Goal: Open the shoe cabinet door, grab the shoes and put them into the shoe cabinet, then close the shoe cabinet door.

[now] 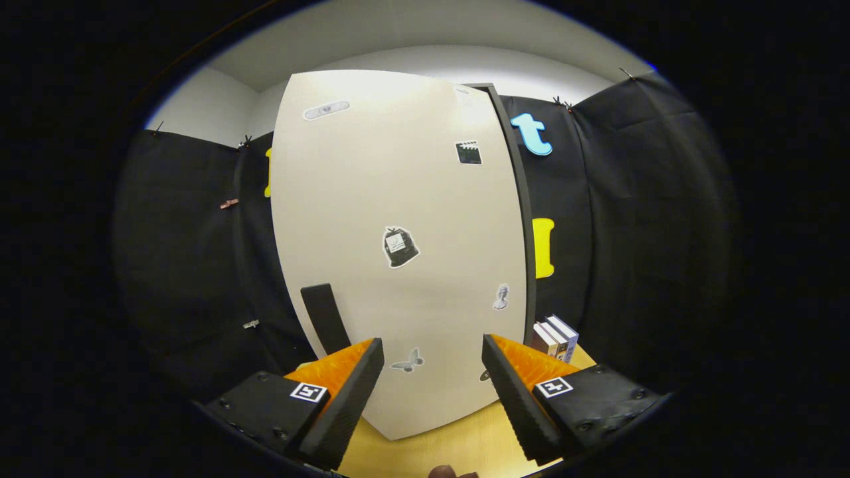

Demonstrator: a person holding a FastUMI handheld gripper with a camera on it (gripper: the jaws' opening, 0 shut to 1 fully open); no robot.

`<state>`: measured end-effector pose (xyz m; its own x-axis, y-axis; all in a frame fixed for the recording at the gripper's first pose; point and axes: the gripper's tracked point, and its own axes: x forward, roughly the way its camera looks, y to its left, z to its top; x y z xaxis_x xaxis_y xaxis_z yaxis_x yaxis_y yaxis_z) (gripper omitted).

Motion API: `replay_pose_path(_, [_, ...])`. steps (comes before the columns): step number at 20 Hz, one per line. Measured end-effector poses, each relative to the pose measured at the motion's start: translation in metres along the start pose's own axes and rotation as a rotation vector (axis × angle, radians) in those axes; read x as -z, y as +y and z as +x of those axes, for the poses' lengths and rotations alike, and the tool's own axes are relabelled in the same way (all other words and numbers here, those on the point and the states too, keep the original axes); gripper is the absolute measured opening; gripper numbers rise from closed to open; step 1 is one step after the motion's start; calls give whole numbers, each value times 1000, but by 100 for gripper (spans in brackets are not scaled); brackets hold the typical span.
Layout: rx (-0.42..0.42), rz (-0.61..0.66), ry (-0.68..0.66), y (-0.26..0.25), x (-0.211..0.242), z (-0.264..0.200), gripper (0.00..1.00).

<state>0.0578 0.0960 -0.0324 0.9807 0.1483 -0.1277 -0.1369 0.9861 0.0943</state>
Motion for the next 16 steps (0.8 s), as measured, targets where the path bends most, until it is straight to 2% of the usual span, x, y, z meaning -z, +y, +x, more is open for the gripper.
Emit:
replay_pose_path(3, [48,-37,0,-14,3,2,98])
replay_pose_path(16, [54,-79,-49,-16,-13,-2,98])
